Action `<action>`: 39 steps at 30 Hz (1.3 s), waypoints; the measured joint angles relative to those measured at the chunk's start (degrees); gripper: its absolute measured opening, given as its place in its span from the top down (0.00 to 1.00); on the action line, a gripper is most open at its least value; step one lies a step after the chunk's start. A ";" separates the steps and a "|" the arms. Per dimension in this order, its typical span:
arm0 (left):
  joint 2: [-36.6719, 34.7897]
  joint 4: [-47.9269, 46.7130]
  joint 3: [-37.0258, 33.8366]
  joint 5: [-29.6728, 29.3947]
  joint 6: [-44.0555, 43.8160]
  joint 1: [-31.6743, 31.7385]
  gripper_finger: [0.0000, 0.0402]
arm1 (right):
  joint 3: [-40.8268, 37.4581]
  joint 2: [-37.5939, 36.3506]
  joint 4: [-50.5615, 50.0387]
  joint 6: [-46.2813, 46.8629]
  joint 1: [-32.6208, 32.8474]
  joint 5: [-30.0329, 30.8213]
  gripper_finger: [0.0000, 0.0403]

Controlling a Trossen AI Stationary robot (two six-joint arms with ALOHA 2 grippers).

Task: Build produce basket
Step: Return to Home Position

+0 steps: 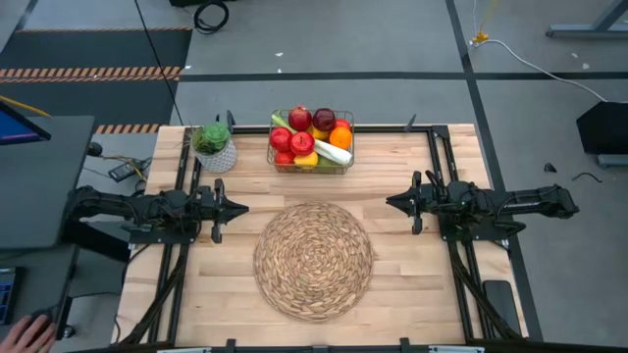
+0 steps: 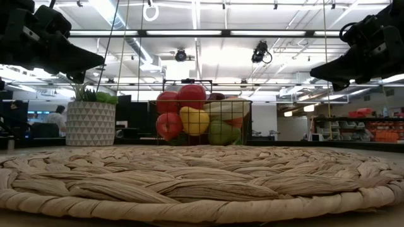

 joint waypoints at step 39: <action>-0.02 0.00 0.00 0.00 -0.01 0.00 0.94 | 0.00 -0.02 0.01 0.00 0.00 -0.02 0.89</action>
